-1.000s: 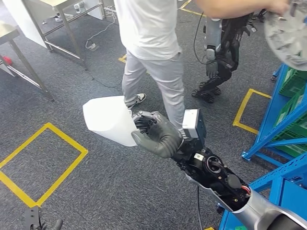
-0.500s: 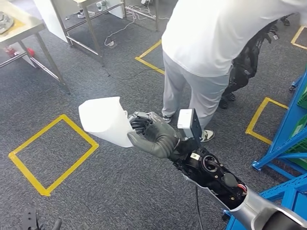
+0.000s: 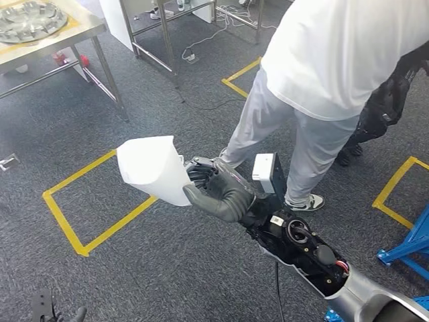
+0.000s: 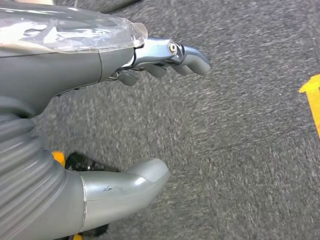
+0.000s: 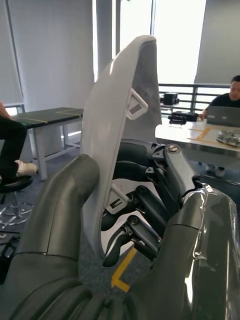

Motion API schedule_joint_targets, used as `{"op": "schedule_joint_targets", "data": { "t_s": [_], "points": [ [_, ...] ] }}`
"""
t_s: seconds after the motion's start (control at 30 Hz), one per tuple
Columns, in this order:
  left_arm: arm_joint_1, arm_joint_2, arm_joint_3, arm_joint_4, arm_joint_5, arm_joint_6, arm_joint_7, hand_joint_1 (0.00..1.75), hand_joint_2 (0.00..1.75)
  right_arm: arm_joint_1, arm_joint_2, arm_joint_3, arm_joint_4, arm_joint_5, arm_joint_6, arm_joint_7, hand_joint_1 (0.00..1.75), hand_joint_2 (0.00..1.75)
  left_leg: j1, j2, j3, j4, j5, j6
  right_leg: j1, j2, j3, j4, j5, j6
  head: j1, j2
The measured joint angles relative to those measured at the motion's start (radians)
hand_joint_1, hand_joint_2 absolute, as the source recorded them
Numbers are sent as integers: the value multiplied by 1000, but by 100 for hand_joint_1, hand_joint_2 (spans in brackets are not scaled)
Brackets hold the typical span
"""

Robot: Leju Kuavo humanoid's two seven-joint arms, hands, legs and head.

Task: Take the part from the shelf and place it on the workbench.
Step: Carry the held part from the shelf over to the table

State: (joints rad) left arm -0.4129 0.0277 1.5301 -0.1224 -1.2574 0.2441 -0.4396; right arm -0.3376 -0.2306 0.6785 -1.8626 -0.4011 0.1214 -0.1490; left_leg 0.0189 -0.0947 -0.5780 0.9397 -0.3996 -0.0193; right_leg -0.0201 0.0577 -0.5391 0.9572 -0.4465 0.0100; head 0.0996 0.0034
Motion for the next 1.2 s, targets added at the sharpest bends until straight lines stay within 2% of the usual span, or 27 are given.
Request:
{"op": "schedule_joint_targets", "data": {
  "t_s": [0.03,0.1,0.17,0.2,0.23,0.27,0.3,0.33,0.37,0.4,0.47,0.53,0.57,0.6,0.63,0.7,0.73,0.77,0.8,0.83,0.93,0.97,1.0,1.03,1.07,1.13,1.2],
  "points": [
    [2,1,0,0,0,0,0,0,175,0,0,0,-1,0,0,0,175,175,2,1,-2,3,-2,-5,0,-7,3,-2,0,-6,-2,0],
    [2,2,0,1,1,1,0,0,175,-2,0,-1,-2,0,-1,0,175,175,0,33,-28,56,-27,-14,-2,-24,14,-7,-3,-18,-10,0],
    [-2,3,0,1,0,1,-1,0,175,-1,0,-1,-3,0,0,0,175,175,-2,75,-103,190,-77,-20,2,-44,22,-9,-9,-27,-20,0],
    [-2,2,0,1,0,1,-1,0,175,-1,0,-1,-3,0,0,0,175,175,-2,83,-146,260,-96,-21,4,-53,26,-9,-14,-30,-22,0],
    [-1,1,0,1,0,1,-1,0,175,0,0,-1,-3,0,0,1,175,175,-2,87,-179,305,-101,-20,7,-62,30,-9,-19,-31,-22,0],
    [0,0,0,1,0,1,-1,0,175,0,0,-1,-2,0,1,1,175,175,-3,87,-193,314,-88,-17,8,-70,36,-9,-25,-31,-22,0],
    [1,0,0,1,0,1,-1,0,175,0,0,-1,-2,-1,2,0,175,175,-4,89,-182,279,-56,-12,10,-78,45,-9,-33,-31,-22,0],
    [1,0,0,1,0,1,-1,0,175,0,0,-1,-2,-1,3,-1,175,175,-8,97,-152,208,-11,-2,12,-87,56,-10,-42,-30,-22,0],
    [0,1,0,1,0,1,-1,0,175,-1,0,-1,-2,-1,4,-2,175,175,-15,114,-116,133,23,9,13,-95,65,-11,-51,-29,-22,0],
    [-3,2,0,1,0,1,-1,0,175,-2,0,-1,-2,-1,5,-4,175,175,-25,132,-82,65,44,20,16,-103,72,-12,-60,-25,-23,0],
    [-9,3,0,1,0,1,-1,0,175,-4,0,-1,0,-2,8,-6,175,175,-38,150,-53,11,36,34,18,-118,85,-16,-70,-15,-25,0],
    [-9,4,0,1,1,1,-1,0,175,-8,0,-1,2,-3,10,-9,175,175,-34,132,-37,1,23,42,20,-124,99,-11,-74,-3,-25,0],
    [-7,4,1,1,2,2,-1,0,175,-11,0,-1,4,-4,11,-11,175,175,-30,123,-26,-3,18,46,19,-115,98,8,-76,3,-24,0],
    [-7,4,1,1,3,2,-1,0,175,-14,0,-1,6,-4,12,-13,175,175,-26,114,-13,-6,12,50,18,-101,80,45,-82,7,-22,0],
    [-7,3,1,1,4,2,-1,0,175,-16,0,-1,7,-5,12,-15,175,175,-23,106,-1,-8,5,52,16,-86,47,101,-94,12,-19,0],
    [-7,2,1,1,4,2,-1,0,175,-17,0,-1,10,-6,13,-17,175,175,-21,87,19,-8,-11,56,13,-69,-42,234,-138,18,-13,0],
    [-6,1,1,1,4,2,0,0,175,-15,0,-1,12,-6,13,-17,175,175,-21,77,31,-8,-21,57,12,-68,-83,278,-167,20,-12,0],
    [-3,1,1,1,4,2,0,0,175,-14,0,-1,14,-6,13,-17,175,175,-21,66,45,-8,-32,56,11,-67,-113,296,-189,22,-11,0],
    [-1,1,1,1,4,3,0,0,175,-13,0,-1,15,-6,13,-18,175,175,-21,54,63,-8,-44,55,10,-66,-131,282,-192,22,-10,0],
    [1,0,1,1,4,3,1,0,175,-13,0,-1,17,-7,12,-18,175,175,-20,44,81,-8,-57,53,10,-62,-135,239,-166,21,-9,0],
    [3,-3,1,1,4,3,1,0,175,-12,-1,0,23,-8,12,-18,175,175,-21,20,119,-1,-101,41,9,-26,-130,60,40,12,-6,0],
    [2,-3,1,1,4,3,1,0,175,-11,-1,0,26,-8,12,-19,175,175,-22,14,127,4,-113,36,9,-17,-127,30,82,6,-9,0],
    [0,-3,2,1,4,4,2,0,175,-11,-1,0,27,-8,12,-19,175,175,-23,10,133,12,-120,31,11,-18,-121,18,89,-1,-12,0],
    [-1,-1,2,1,3,6,1,0,175,-13,-1,1,28,-9,12,-19,175,175,-23,11,134,21,-122,26,11,-22,-109,24,83,-9,-13,0],
    [-1,-1,2,1,2,8,1,0,175,-17,-1,0,28,-9,11,-19,175,175,-22,20,129,43,-118,22,11,-26,-100,23,78,-16,-15,0],
    [-5,-1,2,1,0,12,1,0,175,-24,-1,0,29,-9,9,-19,175,175,-21,53,72,139,-119,12,11,-33,-81,23,68,-27,-16,0],
    [-7,-3,2,1,-4,18,1,0,175,-25,-1,0,30,-8,8,-19,175,175,-19,79,-22,260,-164,2,11,-37,-67,22,53,-33,-19,0]
  ]
}}
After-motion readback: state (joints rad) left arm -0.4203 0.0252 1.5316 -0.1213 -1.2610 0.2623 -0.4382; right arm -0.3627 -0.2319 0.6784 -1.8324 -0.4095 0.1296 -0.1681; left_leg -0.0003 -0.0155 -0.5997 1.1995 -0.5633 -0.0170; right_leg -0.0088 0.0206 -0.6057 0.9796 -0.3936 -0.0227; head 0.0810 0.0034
